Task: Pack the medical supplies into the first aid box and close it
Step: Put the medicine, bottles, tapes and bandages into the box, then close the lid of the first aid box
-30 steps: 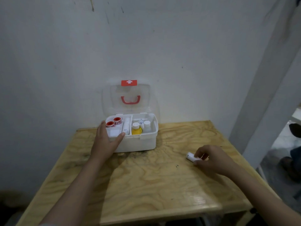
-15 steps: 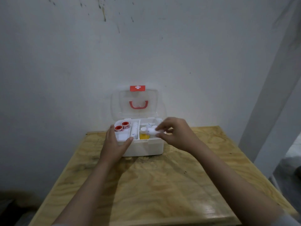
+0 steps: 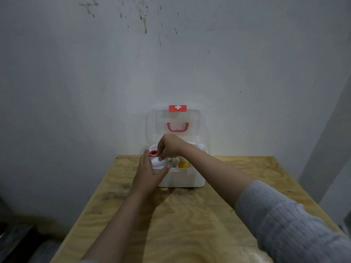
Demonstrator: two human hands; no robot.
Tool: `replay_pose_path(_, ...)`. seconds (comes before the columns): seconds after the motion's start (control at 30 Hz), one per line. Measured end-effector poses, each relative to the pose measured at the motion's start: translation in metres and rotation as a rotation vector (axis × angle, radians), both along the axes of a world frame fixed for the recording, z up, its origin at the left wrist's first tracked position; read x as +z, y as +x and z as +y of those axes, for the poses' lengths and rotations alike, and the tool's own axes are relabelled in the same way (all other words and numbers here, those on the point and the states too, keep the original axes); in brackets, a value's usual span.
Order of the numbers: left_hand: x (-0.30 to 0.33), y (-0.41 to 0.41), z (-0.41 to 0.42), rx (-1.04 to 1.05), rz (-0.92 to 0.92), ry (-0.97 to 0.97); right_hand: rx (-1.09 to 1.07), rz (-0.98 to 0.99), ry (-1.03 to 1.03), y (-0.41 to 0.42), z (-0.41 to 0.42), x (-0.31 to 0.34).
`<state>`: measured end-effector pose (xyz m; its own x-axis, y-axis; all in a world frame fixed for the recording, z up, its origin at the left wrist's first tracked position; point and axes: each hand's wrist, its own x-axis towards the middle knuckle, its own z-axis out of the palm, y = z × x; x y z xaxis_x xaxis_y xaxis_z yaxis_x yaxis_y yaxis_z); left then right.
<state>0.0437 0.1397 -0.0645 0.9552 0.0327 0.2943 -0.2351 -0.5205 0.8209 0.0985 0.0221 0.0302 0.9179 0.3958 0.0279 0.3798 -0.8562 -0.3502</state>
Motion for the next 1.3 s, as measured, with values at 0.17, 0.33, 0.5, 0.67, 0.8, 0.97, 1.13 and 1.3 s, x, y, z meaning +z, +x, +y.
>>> replay_pose_path(0.17, -0.001, 0.0, -0.003, 0.025, -0.013, -0.001, 0.047, 0.029, -0.024, 0.003, 0.008, -0.006)
replay_pose_path(0.33, -0.001, -0.001, -0.004, 0.024, -0.031, -0.005, 0.067, -0.183, 0.144, -0.001, -0.009, 0.006)
replay_pose_path(0.5, -0.006, 0.006, -0.001, 0.051, -0.009, 0.03, -0.139, -0.671, 0.293, 0.018, -0.039, 0.024)
replay_pose_path(0.67, -0.006, 0.007, 0.0, 0.06, 0.001, 0.054, -0.337, -0.673, 0.197, 0.036, -0.057, 0.039)
replay_pose_path(0.8, -0.008, 0.009, 0.001, 0.063, 0.011, 0.058, -0.35, -0.614, 0.164, 0.041, -0.06, 0.035)
replay_pose_path(0.97, -0.007, 0.01, 0.001, 0.065, 0.025, 0.061, -0.297, -0.811, 0.112, 0.03, -0.064, 0.03)
replay_pose_path(1.13, -0.004, 0.01, -0.001, 0.056, 0.024, 0.061, -0.165, -0.896, 0.144, 0.003, -0.068, 0.02)
replay_pose_path(1.3, 0.001, 0.008, 0.003, -0.003, 0.069, 0.047, -0.082, -0.866, 0.207, -0.036, -0.07, -0.011)
